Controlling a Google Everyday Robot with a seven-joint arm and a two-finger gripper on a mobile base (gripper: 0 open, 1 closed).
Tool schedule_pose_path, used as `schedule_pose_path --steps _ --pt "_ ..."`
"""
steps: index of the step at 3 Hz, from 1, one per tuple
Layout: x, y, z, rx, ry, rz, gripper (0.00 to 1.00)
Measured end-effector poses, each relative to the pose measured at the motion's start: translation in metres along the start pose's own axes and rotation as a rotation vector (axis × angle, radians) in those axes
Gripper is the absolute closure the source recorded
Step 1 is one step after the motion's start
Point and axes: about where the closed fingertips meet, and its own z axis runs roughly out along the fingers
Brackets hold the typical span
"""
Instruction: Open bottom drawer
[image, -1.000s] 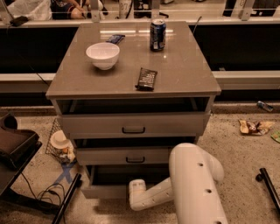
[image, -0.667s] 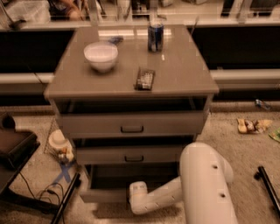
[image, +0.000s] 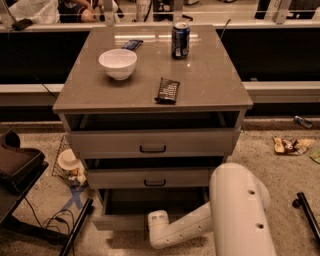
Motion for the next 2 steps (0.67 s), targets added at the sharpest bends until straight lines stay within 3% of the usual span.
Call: schedule_pose_path --steps 1,2 --pt "0.014 0.031 -0.064 -0.041 0.103 0.112 1.00" --pt "0.043 0.080 -0.113 -0.086 0.236 0.132 1.00"
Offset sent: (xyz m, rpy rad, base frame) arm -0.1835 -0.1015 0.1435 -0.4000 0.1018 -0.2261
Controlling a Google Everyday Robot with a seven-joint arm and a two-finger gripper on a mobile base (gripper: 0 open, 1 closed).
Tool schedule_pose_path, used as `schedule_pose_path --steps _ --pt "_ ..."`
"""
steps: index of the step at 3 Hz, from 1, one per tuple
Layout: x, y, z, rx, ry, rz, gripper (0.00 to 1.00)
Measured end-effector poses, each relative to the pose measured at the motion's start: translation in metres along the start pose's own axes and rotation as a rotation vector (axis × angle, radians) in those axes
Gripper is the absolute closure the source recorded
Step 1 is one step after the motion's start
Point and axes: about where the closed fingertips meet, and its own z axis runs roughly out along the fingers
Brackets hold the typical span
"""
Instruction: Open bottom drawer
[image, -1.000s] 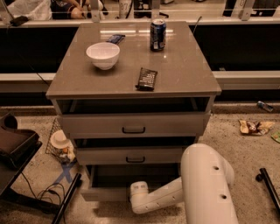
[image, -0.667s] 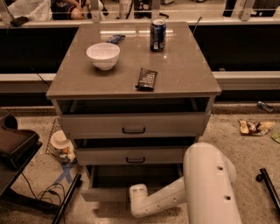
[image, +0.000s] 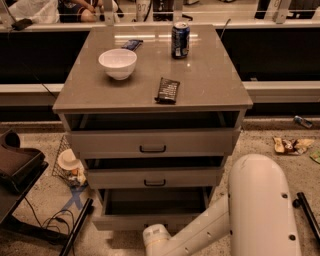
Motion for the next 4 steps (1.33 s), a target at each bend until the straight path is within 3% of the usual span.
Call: schedule_pose_path --steps 1,2,3,4 --pt "0.036 0.019 -0.014 0.026 0.054 -0.010 1.00" --pt "0.053 -0.034 -0.002 0.178 -0.018 -0.059 1.00" --pt "0.043 -0.095 0.009 0.295 -0.134 -0.084 1.00" --pt "0.036 -0.149 0.014 0.377 -0.216 -0.077 1.00"
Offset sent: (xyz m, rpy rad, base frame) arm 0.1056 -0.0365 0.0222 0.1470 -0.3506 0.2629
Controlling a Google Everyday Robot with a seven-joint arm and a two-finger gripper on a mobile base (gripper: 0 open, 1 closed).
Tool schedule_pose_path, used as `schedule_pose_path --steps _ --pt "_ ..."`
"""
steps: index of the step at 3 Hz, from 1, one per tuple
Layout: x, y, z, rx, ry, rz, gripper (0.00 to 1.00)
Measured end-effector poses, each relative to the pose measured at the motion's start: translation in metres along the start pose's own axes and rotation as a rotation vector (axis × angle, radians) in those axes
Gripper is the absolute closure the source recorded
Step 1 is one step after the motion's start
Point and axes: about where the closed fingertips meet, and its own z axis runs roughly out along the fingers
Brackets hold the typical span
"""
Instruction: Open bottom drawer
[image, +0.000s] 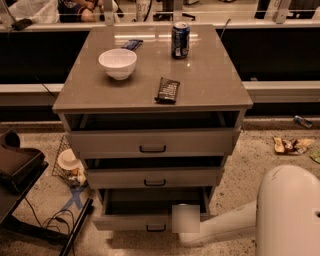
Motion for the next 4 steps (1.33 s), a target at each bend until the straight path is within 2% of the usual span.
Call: schedule_pose_path --steps 1,2,4 --pt "0.006 -0.040 0.024 0.057 -0.019 0.025 1.00" --pt "0.006 -0.040 0.024 0.057 -0.019 0.025 1.00" --pt "0.010 -0.062 0.083 0.068 -0.026 0.027 1.00"
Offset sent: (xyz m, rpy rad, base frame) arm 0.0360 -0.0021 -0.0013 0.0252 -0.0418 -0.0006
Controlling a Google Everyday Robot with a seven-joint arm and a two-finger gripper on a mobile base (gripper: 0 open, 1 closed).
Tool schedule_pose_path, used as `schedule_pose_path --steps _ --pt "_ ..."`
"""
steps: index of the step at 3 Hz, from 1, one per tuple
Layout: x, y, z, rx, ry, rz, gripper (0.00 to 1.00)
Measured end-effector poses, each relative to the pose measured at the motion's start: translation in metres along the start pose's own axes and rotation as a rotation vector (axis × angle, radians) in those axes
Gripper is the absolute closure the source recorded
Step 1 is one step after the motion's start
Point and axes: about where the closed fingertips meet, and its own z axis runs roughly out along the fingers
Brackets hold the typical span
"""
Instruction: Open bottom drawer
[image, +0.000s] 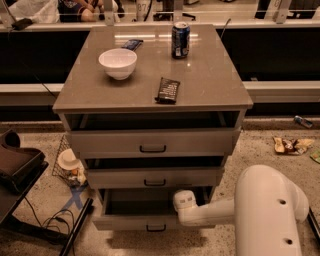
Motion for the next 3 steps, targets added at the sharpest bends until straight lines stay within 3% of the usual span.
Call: schedule_pose_path --steps 1,2,3 --pt "0.005 0.001 0.026 -0.024 0.014 0.003 1.00" --pt "0.008 0.007 0.046 -0.091 0.031 -0.065 1.00" --pt "0.029 0.027 0.051 -0.207 0.070 -0.166 1.00"
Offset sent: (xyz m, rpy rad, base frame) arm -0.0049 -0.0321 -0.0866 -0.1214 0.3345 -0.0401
